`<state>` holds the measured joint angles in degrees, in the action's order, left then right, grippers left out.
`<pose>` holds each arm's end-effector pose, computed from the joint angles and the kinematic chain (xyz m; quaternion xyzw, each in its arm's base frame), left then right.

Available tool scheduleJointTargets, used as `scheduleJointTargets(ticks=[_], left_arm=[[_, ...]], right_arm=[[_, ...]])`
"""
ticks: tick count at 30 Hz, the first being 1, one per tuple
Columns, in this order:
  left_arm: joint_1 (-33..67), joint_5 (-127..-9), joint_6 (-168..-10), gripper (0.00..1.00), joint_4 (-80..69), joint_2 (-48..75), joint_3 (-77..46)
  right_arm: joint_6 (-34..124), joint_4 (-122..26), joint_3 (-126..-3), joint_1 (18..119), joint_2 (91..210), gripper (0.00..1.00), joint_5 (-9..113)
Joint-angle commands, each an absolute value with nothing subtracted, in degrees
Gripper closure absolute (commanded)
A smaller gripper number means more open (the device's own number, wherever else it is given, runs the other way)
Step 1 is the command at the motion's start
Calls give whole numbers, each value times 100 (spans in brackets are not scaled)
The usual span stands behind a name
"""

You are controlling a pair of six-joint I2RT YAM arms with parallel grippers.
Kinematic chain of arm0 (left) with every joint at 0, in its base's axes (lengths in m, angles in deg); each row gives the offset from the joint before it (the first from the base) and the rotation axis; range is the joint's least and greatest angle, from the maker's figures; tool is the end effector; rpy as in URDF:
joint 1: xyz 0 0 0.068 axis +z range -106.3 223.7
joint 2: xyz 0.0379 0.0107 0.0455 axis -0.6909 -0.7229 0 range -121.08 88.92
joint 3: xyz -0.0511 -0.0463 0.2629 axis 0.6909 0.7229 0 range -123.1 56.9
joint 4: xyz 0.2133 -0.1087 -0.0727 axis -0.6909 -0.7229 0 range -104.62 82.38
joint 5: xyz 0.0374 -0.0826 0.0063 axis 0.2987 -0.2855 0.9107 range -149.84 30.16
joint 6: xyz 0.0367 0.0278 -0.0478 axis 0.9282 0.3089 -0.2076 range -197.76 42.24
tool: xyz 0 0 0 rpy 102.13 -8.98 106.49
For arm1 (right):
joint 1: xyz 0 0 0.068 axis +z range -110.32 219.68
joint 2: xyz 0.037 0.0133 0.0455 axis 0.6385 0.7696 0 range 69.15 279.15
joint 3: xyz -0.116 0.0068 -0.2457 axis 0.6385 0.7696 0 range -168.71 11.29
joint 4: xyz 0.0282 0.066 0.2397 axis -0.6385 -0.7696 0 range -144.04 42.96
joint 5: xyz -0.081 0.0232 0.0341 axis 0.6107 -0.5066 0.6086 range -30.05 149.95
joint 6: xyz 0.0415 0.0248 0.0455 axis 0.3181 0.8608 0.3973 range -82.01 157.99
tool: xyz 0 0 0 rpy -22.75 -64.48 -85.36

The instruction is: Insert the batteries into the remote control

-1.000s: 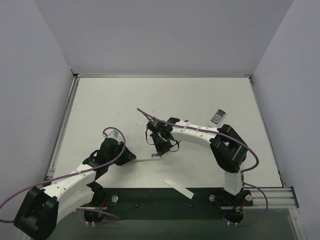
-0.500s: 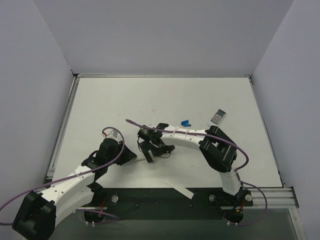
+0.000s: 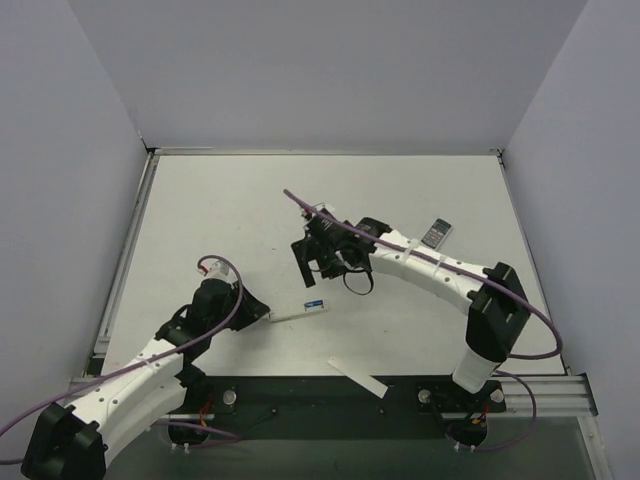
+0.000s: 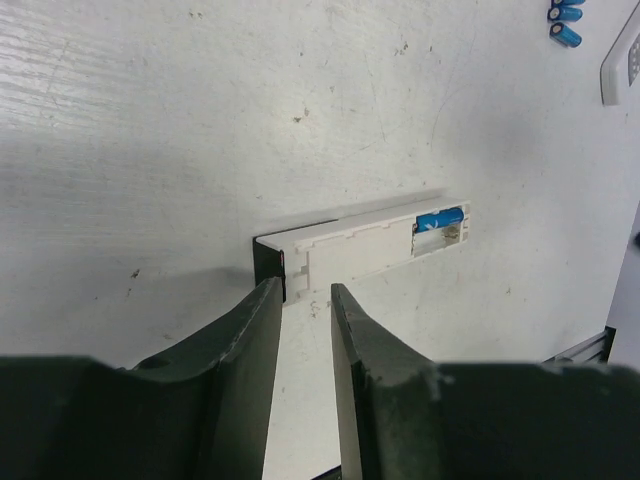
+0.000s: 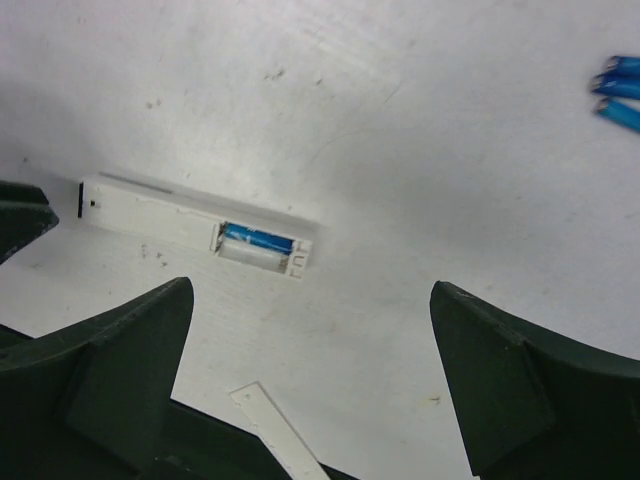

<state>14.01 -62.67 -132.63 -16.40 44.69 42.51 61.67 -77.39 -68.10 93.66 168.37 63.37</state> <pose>0.1397 -0.0826 0.1540 -0.1859 0.8816 -0.3080 0.3056 0.2276 0.3077 0.2532 -0.2358 0.9098 0.1916 0.2828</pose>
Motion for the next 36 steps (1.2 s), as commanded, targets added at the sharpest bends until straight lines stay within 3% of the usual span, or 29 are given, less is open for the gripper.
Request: scheduleJointTargets(ticks=[1, 8, 12, 23, 27, 36], left_arm=[[1382, -6028, -13120, 63, -2114, 4892, 3836], [1400, -5397, -12637, 54, -3283, 5596, 2914], [1408, -4921, -12207, 47, -3969, 5930, 2159], [1408, -3524, -10721, 28, -4682, 6809, 1418], [1408, -3286, -10160, 22, -4516, 6976, 1523], [1531, -3013, -9877, 21, -4163, 7310, 1919]], right_arm=[[5795, -7807, -6816, 8461, 16364, 0, 6313], [5583, -7684, -6798, 7010, 16776, 2, 5740], [5785, -7561, -6825, 6526, 17162, 18, 5714], [5874, -7464, -7115, 6350, 18103, 37, 5872], [5751, -7438, -7185, 6350, 18139, 37, 5846], [5347, -7403, -7475, 6350, 18429, 36, 5662]])
